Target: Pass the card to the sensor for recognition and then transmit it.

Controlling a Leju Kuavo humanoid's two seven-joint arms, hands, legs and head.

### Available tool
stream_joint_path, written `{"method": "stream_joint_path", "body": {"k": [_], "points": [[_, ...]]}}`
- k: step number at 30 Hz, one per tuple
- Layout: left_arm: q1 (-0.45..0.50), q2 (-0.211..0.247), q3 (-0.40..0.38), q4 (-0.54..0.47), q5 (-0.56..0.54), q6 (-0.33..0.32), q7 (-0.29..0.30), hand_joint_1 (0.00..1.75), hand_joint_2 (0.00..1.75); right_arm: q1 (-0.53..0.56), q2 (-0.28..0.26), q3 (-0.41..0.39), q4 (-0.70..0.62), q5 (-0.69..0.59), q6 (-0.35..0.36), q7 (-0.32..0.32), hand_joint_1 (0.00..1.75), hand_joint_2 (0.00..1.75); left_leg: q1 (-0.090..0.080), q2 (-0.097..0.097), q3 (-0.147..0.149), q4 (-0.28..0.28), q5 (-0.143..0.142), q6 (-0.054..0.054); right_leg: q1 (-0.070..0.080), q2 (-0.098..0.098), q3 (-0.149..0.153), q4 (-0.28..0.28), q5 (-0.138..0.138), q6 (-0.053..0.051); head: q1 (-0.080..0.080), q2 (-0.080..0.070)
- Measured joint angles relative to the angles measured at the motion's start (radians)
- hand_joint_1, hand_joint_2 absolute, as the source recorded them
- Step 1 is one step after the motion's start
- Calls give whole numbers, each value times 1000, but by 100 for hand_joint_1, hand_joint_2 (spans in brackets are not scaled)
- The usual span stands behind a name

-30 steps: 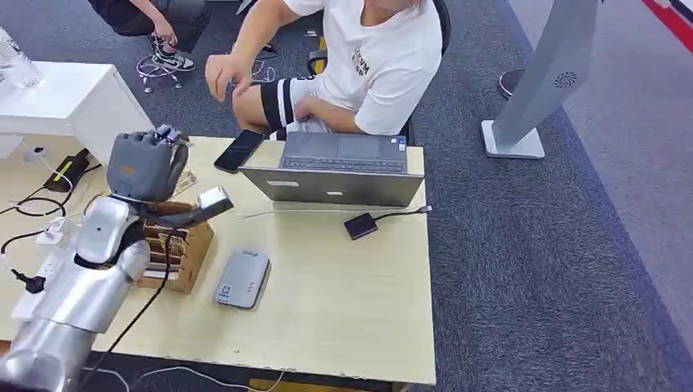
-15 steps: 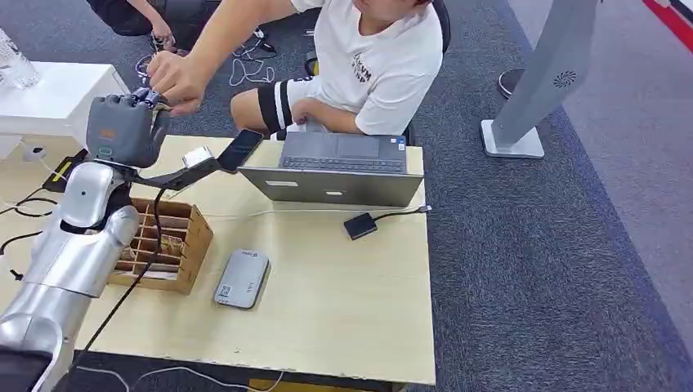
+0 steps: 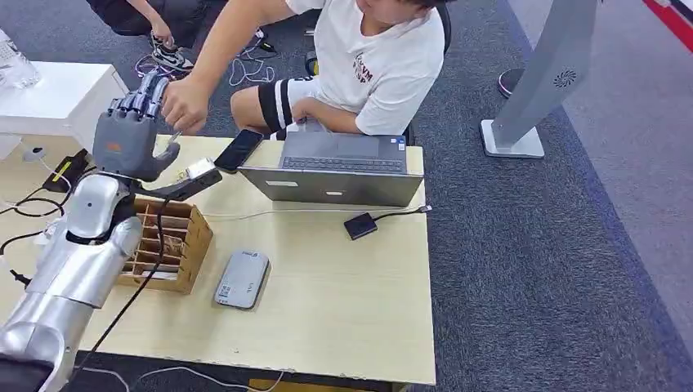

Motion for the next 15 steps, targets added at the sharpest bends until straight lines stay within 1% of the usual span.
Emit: {"method": "stream_joint_path", "body": {"k": [3, 6, 13, 14, 15], "points": [[14, 0, 0, -2, 23, 8, -5, 0, 175, 0, 0, 0, 0, 6, -1, 0, 0, 0, 0, 0, 0, 0, 0, 0, 0, 0, 0, 0, 0, 0, 0, 0], [52, 1, 1, -33, 67, 25, -35, 0, 175, 0, 0, -1, 0, 10, -10, 0, 0, 0, 0, 0, 0, 0, 0, 0, 0, 0, 0, 0, 0, 0, 0, 0], [65, 1, 1, -44, 73, 28, -39, 0, 175, 0, 0, -2, 0, 10, -13, 0, 0, 0, 0, 0, 0, 0, 0, 0, 0, 0, 0, 0, 0, 0, 0, 0], [74, 2, 1, -52, 76, 31, -42, 0, 175, 1, 0, -2, 0, 9, -14, 0, 0, 0, 0, 0, 0, 0, 0, 0, 0, 0, 0, 0, 0, 0, 0, 0], [117, 3, 2, -95, 84, 40, -48, 0, 175, 1, 0, -6, 0, 2, -16, -3, 0, 0, 0, 1, 0, 0, 0, 0, 0, 1, 0, 0, 0, 0, 0, 0]]}}
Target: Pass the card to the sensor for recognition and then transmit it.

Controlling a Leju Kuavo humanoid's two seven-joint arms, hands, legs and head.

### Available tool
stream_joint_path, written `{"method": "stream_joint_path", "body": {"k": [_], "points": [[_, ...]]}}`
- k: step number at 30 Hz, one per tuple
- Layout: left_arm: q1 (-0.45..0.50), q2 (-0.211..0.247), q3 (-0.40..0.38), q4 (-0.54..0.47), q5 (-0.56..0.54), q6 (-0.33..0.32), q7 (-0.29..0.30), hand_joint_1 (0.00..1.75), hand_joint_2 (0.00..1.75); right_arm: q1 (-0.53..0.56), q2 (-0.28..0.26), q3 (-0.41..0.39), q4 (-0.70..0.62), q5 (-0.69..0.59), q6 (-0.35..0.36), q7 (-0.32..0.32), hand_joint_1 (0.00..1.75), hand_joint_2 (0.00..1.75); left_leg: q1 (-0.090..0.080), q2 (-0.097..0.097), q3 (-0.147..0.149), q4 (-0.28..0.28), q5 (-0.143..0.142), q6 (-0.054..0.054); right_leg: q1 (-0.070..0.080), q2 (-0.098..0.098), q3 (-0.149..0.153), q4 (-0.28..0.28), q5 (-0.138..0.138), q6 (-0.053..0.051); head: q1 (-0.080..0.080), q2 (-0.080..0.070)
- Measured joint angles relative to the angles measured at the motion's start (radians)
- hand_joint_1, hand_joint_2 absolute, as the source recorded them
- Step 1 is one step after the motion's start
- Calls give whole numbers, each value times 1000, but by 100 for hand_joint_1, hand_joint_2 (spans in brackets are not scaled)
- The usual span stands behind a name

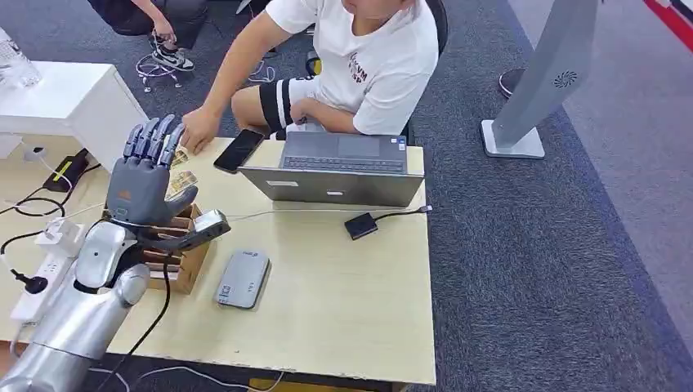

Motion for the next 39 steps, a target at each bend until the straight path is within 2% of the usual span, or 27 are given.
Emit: {"method": "stream_joint_path", "body": {"k": [4, 5, 6, 9, 13, 17, 24, 32, 39], "points": [[134, 8, 9, -131, -1, 4, -5, 0, 175, 2, 0, -15, 0, -4, -2, -2, 0, 0, 0, -1, -1, 0, 0, 0, 0, -1, 0, 0, 0, 0, 0, 0], [267, 25, 12, -228, -47, 21, -14, 0, 175, 5, 0, -23, 0, -12, -21, 0, 0, 0, 0, 5, 1, -1, -2, -1, -1, 5, 1, 0, 0, 0, 0, 0], [359, 33, 14, -287, -67, 30, -6, 0, 175, 9, 0, -29, 0, -15, -26, 1, 0, 0, 0, 7, 2, -1, -3, 0, -1, 7, 0, 0, -1, -1, 0, 0], [546, 59, 26, -402, -62, 32, 5, 0, 175, 17, 0, -43, 0, -25, -28, -1, 0, 0, 0, 7, 1, -1, -5, 0, -1, 8, -1, 0, -4, 0, 0, 0], [715, 110, 55, -523, -62, 10, 28, 0, 175, 22, 0, -57, 0, -29, -21, -10, 0, 0, 0, 4, 1, -1, -6, 0, 0, 5, -1, 0, -5, -1, 0, 0], [823, 153, 64, -614, -71, -23, 71, 0, 175, 22, 0, -74, 0, -42, -19, -19, 0, 0, 1, 4, 0, -1, -6, 0, 0, 4, -1, 0, -6, -1, 0, 0], [906, 215, 70, -670, -55, -81, 178, 0, 175, 23, 0, -94, 0, -37, -20, -21, 0, 0, 1, 2, 1, -1, -6, 0, 0, 2, 1, 0, -6, -1, 0, 0], [920, 219, 127, -670, -47, -97, 184, 0, 175, 23, 0, -101, 0, -23, -23, -18, 0, 0, 1, 1, 1, -1, -5, 0, 0, 1, 1, 0, -6, -1, 0, 0], [891, 199, 177, -652, -36, -152, 172, 0, 175, 23, 1, -102, 0, -5, -16, -16, 0, 0, 1, 0, 1, -1, -5, 0, 0, 0, 1, 0, -6, -1, 0, 0]]}}
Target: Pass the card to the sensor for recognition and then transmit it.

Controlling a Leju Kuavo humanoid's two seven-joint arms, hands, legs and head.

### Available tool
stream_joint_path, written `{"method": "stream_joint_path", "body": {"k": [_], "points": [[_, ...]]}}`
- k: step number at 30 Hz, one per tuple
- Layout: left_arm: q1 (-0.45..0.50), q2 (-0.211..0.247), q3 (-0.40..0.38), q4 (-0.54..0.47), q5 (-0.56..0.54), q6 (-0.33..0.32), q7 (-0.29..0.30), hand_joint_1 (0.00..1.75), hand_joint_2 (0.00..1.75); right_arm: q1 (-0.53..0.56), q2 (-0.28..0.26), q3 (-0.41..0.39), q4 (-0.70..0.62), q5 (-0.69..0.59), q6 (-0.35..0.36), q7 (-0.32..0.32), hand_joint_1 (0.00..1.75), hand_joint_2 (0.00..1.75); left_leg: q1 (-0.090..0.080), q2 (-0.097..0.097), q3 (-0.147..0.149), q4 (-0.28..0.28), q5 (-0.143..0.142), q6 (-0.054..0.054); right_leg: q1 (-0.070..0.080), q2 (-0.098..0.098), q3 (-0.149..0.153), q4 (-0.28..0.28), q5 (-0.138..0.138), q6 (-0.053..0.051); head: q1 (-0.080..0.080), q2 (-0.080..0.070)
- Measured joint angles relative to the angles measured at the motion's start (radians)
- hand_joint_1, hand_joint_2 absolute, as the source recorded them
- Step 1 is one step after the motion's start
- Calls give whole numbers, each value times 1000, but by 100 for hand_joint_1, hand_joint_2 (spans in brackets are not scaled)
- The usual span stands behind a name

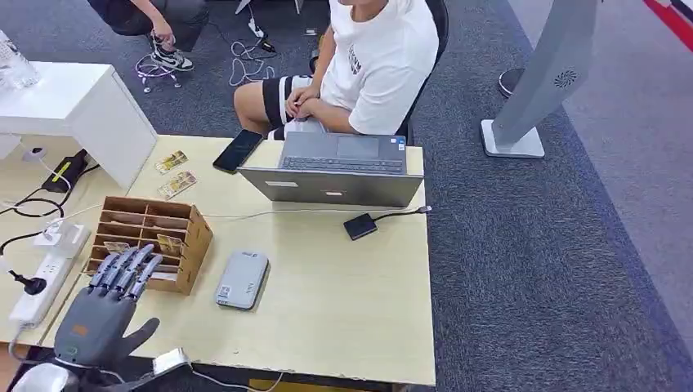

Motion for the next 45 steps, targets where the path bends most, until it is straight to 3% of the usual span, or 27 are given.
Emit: {"method": "stream_joint_path", "body": {"k": [7, 11, 26, 45], "points": [[-20, -14, 28, 18, 14, -28, 0, 0, 175, 0, 0, 0, 0, 3, 2, 2, 0, 0, 0, 0, 0, 0, 0, 0, 0, 0, 0, 0, 0, 0, 0, 0], [-40, -26, 61, 45, 22, -65, -32, 0, 175, 0, 0, 0, 0, 11, 3, 3, 0, 0, 0, -1, 0, 0, 0, 0, 0, 0, 0, 0, 0, 0, 0, 0], [-120, -54, 138, 208, 57, -150, -62, 0, 175, -1, 0, -10, 0, 38, 21, 11, 0, 0, 0, -1, 0, 0, 0, 0, 0, -1, 0, 0, 0, 0, 0, 0], [-197, -80, 149, 325, 40, -160, -93, 0, 175, -4, 0, -13, 0, 55, 21, 21, 0, 0, 0, -1, 0, 0, 0, 0, 0, -1, 0, 0, 0, 0, 0, 0]]}}
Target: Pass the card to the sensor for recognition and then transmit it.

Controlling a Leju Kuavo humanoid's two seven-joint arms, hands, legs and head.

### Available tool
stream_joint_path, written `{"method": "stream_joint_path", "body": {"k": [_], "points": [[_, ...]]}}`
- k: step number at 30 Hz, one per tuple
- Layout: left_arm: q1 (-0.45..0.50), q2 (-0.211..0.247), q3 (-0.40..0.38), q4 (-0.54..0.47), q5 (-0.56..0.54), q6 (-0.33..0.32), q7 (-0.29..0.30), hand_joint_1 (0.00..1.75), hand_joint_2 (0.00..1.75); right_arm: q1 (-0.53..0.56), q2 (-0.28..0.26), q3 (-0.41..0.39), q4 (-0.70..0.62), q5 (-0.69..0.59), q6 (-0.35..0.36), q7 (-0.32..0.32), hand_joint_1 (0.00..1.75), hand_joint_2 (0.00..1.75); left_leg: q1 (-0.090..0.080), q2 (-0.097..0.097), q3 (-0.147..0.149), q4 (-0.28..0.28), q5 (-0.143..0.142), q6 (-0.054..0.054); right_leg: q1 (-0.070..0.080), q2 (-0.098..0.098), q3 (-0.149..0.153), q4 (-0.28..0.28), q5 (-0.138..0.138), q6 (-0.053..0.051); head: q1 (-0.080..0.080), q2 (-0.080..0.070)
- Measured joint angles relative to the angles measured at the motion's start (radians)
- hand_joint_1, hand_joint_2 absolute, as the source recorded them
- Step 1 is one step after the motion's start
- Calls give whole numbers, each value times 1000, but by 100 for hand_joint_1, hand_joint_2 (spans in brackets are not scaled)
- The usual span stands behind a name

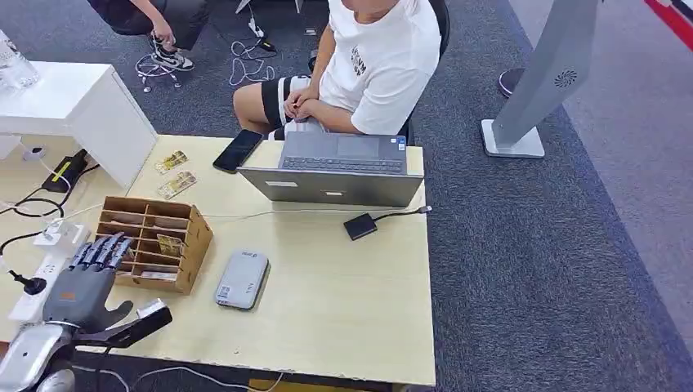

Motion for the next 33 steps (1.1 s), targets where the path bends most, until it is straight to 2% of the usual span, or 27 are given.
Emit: {"method": "stream_joint_path", "body": {"k": [20, 21, 33], "points": [[-27, -18, -27, 3, -9, 6, -1, 0, 175, -3, 0, -3, 0, 2, 4, -2, 0, 0, 0, 0, 0, 0, 0, 0, 0, 0, 0, 0, 0, 0, 0, 0], [-27, -17, -27, 3, -5, 5, 1, 175, 175, -3, 0, -3, 0, 2, 4, -1, 0, 0, 0, 0, 0, 0, 0, 0, 0, 0, 0, 0, 0, 0, 0, 0], [-21, 15, -28, 4, 45, -43, 1, 175, 175, -3, 0, -9, 0, 18, 11, -1, 0, 0, 0, 0, 0, 0, 0, 0, 0, 0, 0, 0, 0, 0, 0, 0]]}}
